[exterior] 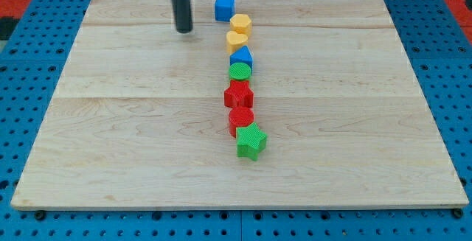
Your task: Slide the blue cube right a bit
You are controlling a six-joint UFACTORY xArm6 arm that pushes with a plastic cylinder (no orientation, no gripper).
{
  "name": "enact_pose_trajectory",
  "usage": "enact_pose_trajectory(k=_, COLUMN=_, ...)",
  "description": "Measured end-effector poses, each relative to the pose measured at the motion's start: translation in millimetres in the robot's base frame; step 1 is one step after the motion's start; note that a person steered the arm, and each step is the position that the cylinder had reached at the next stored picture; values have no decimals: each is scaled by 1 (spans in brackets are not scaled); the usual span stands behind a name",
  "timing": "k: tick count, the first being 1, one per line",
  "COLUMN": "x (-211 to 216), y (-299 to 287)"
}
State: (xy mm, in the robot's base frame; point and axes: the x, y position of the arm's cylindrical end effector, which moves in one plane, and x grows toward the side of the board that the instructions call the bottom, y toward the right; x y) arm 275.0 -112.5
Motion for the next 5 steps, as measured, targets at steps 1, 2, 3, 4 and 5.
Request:
enact_pose_trajectory(k=1, x=-39, y=14)
enact_pose_trajectory(k=2, x=-49, y=28)
enact_pose_trajectory(k=3, x=-49, y=28)
enact_pose_trajectory(k=4, x=-48, y=28)
enact_pose_trajectory(k=5, x=-44, y=28)
